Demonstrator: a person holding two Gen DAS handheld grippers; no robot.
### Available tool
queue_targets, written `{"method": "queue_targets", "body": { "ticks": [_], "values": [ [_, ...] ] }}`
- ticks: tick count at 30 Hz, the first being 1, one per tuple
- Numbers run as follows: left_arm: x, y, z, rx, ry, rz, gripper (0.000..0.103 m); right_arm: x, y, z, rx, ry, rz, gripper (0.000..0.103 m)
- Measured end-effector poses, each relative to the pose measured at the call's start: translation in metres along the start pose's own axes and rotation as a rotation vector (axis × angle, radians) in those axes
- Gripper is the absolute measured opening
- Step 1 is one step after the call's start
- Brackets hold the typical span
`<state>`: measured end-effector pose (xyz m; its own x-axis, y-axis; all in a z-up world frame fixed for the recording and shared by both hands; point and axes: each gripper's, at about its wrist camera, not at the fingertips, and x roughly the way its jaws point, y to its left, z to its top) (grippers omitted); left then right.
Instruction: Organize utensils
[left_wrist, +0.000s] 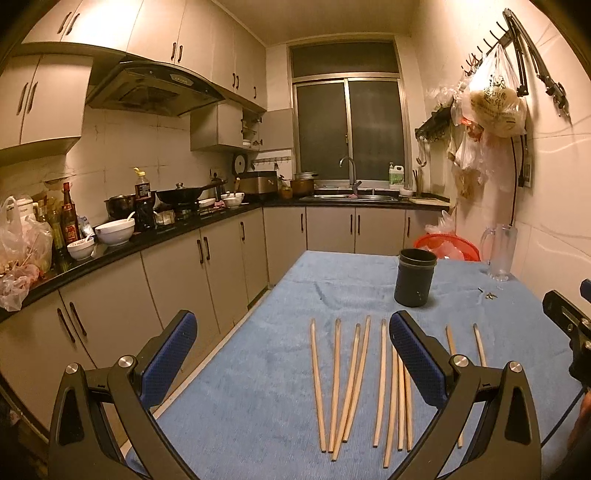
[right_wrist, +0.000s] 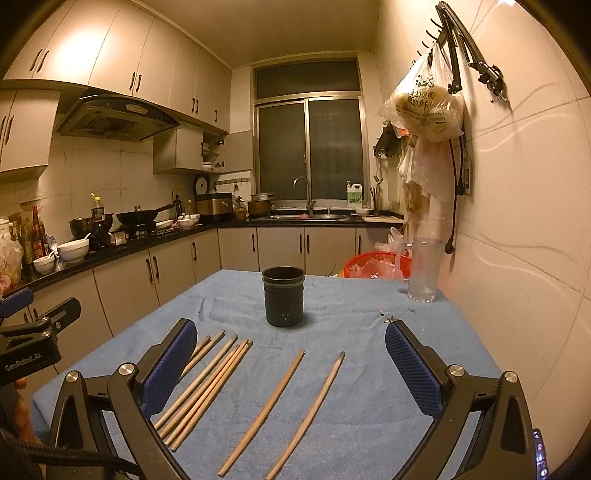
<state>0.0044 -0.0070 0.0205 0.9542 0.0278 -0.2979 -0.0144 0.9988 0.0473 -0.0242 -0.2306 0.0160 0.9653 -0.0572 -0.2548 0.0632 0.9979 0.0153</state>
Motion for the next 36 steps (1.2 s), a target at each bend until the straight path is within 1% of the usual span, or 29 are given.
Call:
{"method": "queue_targets", "body": {
  "ticks": [4, 10, 17, 22, 24, 25, 27, 28, 29, 33, 34, 36],
  "values": [
    [0.002, -0.001, 0.002, -0.007, -0.009, -0.002, 0.103, -0.004, 0.001, 0.004, -0.023, -0.031, -0.007, 0.103],
    [0.007, -0.001, 0.004, -0.008, -0.013, -0.012, 0.103, 0.000, 0.004, 0.009, -0.046, -0.043, -0.004, 0.103],
    [0.021, 0.000, 0.008, -0.006, -0.017, -0.024, 0.103, 0.008, 0.008, 0.010, -0.060, -0.041, -0.018, 0.103],
    [0.034, 0.000, 0.010, 0.004, 0.004, -0.037, 0.103, 0.021, 0.001, 0.014, -0.054, -0.004, -0.027, 0.103],
    [0.041, 0.003, 0.011, 0.009, 0.036, -0.046, 0.103, 0.029, -0.005, 0.017, -0.049, 0.029, -0.029, 0.103],
    [0.047, 0.005, 0.012, 0.010, 0.065, -0.050, 0.103, 0.034, -0.009, 0.019, -0.041, 0.054, -0.034, 0.103],
    [0.062, 0.010, 0.015, 0.015, 0.129, -0.049, 0.103, 0.044, -0.022, 0.022, -0.004, 0.109, -0.034, 0.103],
    [0.074, 0.016, 0.017, 0.014, 0.179, -0.051, 0.103, 0.049, -0.030, 0.024, 0.021, 0.138, -0.040, 0.103],
    [0.083, 0.021, 0.017, 0.008, 0.210, -0.049, 0.103, 0.055, -0.039, 0.027, 0.051, 0.168, -0.043, 0.103],
    [0.119, 0.044, 0.027, -0.024, 0.327, -0.095, 0.103, 0.074, -0.068, 0.033, 0.117, 0.258, -0.055, 0.103],
    [0.131, 0.048, 0.032, -0.023, 0.366, -0.104, 0.103, 0.079, -0.075, 0.035, 0.131, 0.280, -0.045, 0.103],
    [0.146, 0.048, 0.037, -0.013, 0.419, -0.119, 0.103, 0.092, -0.086, 0.039, 0.151, 0.337, -0.019, 0.103]
  ]
}}
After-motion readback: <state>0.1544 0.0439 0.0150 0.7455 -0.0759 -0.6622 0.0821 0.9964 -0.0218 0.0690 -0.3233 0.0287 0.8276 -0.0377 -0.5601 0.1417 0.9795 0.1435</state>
